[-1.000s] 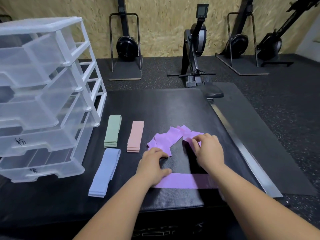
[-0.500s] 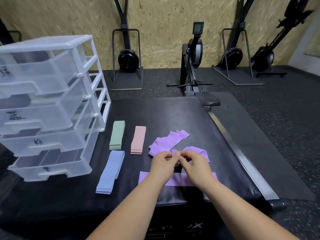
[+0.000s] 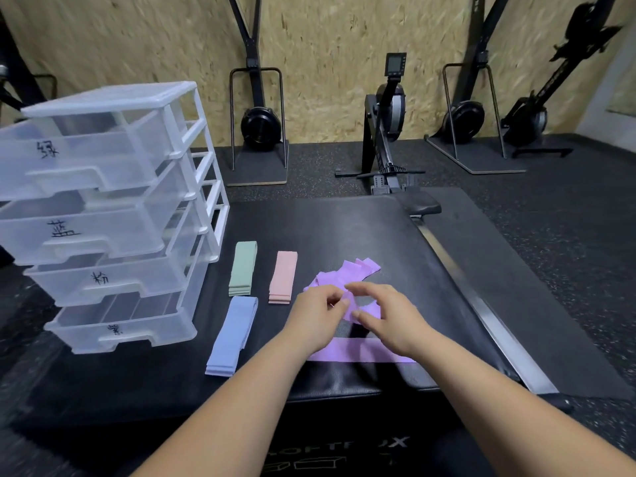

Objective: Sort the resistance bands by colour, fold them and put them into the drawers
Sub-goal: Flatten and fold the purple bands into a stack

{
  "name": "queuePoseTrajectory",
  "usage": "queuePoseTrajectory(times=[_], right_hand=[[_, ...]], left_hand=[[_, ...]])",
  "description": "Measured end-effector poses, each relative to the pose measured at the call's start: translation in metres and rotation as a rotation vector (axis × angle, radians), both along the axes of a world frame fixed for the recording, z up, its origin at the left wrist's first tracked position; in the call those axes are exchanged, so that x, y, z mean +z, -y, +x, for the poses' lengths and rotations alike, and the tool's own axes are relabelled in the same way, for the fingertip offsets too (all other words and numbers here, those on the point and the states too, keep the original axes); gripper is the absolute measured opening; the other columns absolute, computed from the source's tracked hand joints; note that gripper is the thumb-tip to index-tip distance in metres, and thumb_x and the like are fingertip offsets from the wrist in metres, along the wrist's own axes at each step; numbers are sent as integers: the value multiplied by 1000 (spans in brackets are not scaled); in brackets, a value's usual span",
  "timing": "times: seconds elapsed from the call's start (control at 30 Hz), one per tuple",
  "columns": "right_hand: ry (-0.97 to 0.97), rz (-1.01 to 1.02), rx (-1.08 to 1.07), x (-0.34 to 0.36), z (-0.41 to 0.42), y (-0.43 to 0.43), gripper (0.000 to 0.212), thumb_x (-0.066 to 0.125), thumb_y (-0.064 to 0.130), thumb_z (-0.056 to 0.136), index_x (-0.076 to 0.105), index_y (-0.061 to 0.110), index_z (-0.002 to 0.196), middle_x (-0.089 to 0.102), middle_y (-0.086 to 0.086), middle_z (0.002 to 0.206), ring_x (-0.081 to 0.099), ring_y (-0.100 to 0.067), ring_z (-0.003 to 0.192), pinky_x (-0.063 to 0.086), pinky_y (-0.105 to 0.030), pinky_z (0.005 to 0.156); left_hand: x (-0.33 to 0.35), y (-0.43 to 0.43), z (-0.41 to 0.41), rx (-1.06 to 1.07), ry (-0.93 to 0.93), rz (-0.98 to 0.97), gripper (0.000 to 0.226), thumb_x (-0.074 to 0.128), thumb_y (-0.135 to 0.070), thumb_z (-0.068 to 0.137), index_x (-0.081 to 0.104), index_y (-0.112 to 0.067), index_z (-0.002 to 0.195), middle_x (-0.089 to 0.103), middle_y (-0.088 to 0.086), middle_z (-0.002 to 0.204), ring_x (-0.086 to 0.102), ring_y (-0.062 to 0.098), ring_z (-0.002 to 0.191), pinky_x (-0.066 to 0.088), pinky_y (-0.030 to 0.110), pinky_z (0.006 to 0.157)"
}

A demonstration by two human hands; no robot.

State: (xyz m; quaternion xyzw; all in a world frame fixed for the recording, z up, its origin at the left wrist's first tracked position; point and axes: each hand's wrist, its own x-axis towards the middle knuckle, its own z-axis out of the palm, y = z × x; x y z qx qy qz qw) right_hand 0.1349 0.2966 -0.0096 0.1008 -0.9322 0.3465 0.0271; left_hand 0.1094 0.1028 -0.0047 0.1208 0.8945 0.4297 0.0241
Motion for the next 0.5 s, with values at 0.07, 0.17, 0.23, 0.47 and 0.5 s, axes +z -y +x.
queuePoseTrajectory(times=[0.07, 0.17, 0.23, 0.47, 0.5], right_hand=[[9, 4, -12, 1, -3, 2, 49, 72, 33, 96, 57, 45, 141, 65, 27, 123, 53, -2, 115, 33, -5, 81], [-14, 4, -19, -1, -8, 2, 43, 76, 31, 92, 63, 41, 132, 66, 22, 105, 56, 2, 96, 40, -22, 79], [-17, 41, -14, -1, -10, -3, 35, 77, 32, 92, 65, 38, 125, 67, 19, 99, 57, 2, 90, 42, -25, 78], [22, 134, -100, -2, -10, -40, 15, 80, 34, 91, 70, 34, 101, 71, 10, 90, 66, -16, 83, 53, -31, 76], [27, 134, -110, 0, -9, -45, 13, 80, 34, 91, 70, 34, 99, 71, 9, 88, 65, -15, 79, 51, -29, 71]], left_hand=[[3, 1, 1, -2, -22, -13, 22, 62, -28, 102, 69, -35, 82, 64, -21, 70, 56, -1, 66, 37, 13, 60], [5, 4, 2, 43, -42, 49, 16, 64, -28, 101, 75, -29, 89, 70, -17, 75, 60, 2, 71, 44, 21, 68], [7, 8, 2, 100, -49, 109, 14, 65, -28, 101, 76, -27, 93, 72, -15, 79, 62, 3, 73, 47, 23, 70], [8, 31, 0, 309, -49, 326, 12, 66, -28, 102, 77, -24, 99, 74, -15, 76, 64, -7, 73, 46, 17, 71], [6, 35, -2, 334, -45, 335, 12, 67, -30, 102, 78, -25, 100, 75, -14, 84, 66, -4, 79, 48, 21, 75]])
